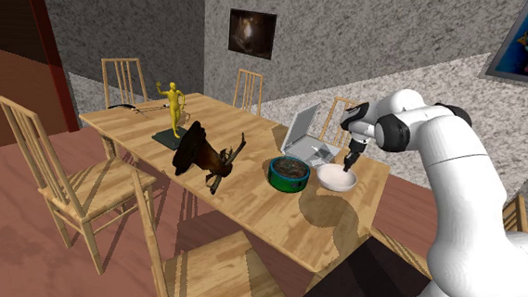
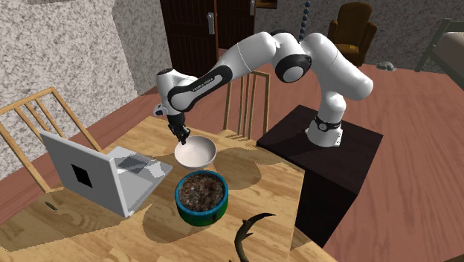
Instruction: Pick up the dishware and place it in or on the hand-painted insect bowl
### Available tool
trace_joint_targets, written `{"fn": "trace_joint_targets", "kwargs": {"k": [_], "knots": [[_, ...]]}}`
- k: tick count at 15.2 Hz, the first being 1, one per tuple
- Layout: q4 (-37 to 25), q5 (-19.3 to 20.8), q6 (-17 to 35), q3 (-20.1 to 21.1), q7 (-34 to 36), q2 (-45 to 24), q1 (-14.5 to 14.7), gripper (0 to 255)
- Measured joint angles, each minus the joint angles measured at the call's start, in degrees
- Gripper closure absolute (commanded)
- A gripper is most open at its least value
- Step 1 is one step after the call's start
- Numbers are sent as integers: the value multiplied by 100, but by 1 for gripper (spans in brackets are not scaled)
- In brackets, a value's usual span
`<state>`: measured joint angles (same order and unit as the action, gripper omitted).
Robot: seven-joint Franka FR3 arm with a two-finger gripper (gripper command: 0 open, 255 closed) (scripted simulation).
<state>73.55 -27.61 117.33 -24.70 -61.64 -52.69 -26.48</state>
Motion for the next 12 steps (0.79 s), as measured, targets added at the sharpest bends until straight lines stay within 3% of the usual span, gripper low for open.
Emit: {"fn": "trace_joint_targets", "kwargs": {"k": [12], "knots": [[-119, 176, -569, -147, 123, 468, 52, 255]]}}
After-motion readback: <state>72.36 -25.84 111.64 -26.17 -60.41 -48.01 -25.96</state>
